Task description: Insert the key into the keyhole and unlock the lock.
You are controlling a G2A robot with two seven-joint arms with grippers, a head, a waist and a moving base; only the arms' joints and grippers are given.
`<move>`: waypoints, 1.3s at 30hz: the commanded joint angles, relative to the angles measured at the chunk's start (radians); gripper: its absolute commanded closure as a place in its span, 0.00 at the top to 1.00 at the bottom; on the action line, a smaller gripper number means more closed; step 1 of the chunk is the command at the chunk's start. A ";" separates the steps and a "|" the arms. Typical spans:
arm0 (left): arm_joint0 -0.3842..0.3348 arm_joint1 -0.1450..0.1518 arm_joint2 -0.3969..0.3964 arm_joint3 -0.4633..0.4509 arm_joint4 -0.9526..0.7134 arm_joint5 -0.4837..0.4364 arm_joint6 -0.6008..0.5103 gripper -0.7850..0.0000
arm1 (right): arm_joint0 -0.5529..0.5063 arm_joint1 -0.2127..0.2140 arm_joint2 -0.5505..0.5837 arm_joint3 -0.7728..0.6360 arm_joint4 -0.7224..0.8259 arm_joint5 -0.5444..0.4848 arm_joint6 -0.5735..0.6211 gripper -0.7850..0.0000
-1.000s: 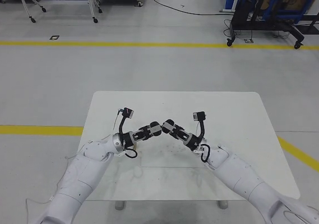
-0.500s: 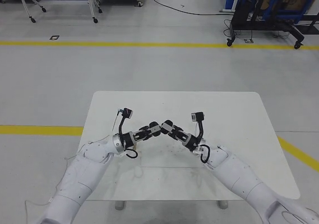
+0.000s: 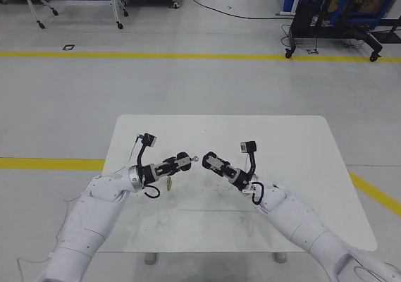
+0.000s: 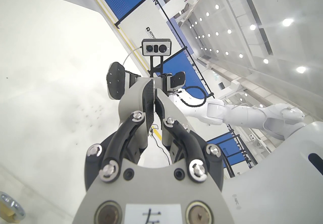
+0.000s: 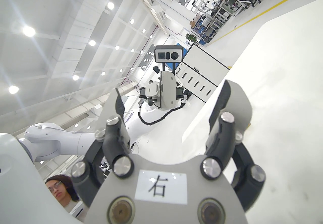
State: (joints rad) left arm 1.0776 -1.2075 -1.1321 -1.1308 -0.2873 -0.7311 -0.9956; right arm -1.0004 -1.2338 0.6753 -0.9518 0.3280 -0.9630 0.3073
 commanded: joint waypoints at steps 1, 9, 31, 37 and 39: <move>-0.001 0.003 0.005 -0.002 0.003 0.001 -0.037 0.00 | 0.014 0.009 0.014 0.004 -0.079 0.011 0.027 1.00; -0.014 0.010 0.039 -0.017 0.052 0.003 -0.096 0.00 | -0.034 0.091 0.155 -0.139 -0.406 0.097 0.115 1.00; -0.025 0.025 0.099 -0.020 0.090 -0.015 -0.079 0.00 | -0.125 0.125 0.213 -0.291 -0.342 0.180 0.280 0.40; -0.032 0.027 0.112 -0.014 0.089 -0.019 -0.074 0.00 | -0.109 0.115 0.190 -0.273 -0.307 0.171 0.310 0.29; -0.034 0.028 0.115 -0.014 0.090 -0.022 -0.072 0.00 | -0.103 0.111 0.185 -0.263 -0.303 0.169 0.310 0.22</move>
State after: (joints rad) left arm 1.0442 -1.1795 -1.0182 -1.1446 -0.1978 -0.7519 -1.0682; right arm -1.1057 -1.1215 0.8617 -1.2184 0.0233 -0.7930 0.6179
